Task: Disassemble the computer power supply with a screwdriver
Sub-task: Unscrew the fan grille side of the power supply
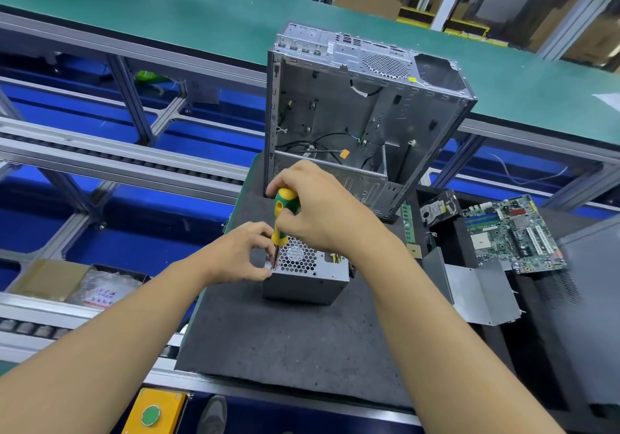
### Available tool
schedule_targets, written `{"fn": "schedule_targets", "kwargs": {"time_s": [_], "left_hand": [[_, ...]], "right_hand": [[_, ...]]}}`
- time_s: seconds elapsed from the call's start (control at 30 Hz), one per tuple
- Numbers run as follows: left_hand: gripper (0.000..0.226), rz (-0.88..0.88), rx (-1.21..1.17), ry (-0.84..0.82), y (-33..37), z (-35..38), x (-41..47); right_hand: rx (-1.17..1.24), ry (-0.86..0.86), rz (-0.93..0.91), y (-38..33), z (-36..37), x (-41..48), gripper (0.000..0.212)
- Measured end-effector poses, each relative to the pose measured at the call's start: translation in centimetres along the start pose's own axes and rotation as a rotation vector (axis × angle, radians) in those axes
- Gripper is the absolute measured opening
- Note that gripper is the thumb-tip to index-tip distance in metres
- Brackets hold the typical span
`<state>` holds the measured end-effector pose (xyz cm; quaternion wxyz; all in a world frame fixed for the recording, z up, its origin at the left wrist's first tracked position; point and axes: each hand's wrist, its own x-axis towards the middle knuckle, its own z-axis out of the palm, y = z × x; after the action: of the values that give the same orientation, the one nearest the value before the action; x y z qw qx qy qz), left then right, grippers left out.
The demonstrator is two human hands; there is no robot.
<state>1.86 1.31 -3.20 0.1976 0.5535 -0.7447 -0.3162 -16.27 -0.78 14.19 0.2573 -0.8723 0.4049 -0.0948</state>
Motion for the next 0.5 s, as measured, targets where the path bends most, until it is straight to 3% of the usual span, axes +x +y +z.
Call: {"fn": "schedule_targets", "kwargs": {"time_s": [0.23, 0.43, 0.5], "left_hand": [[0.012, -0.015, -0.005, 0.005, 0.06, 0.07, -0.07], [0.012, -0.022, 0.011, 0.012, -0.03, 0.20, 0.01], [0.011, -0.024, 0.008, 0.004, -0.01, 0.15, -0.06]], "right_hand": [[-0.014, 0.002, -0.011, -0.39, -0.16, 0.14, 0.041], [0.014, 0.030, -0.008, 0.20, 0.38, 0.40, 0.011], [-0.010, 0.084, -0.018, 0.25, 0.67, 0.43, 0.014]]}}
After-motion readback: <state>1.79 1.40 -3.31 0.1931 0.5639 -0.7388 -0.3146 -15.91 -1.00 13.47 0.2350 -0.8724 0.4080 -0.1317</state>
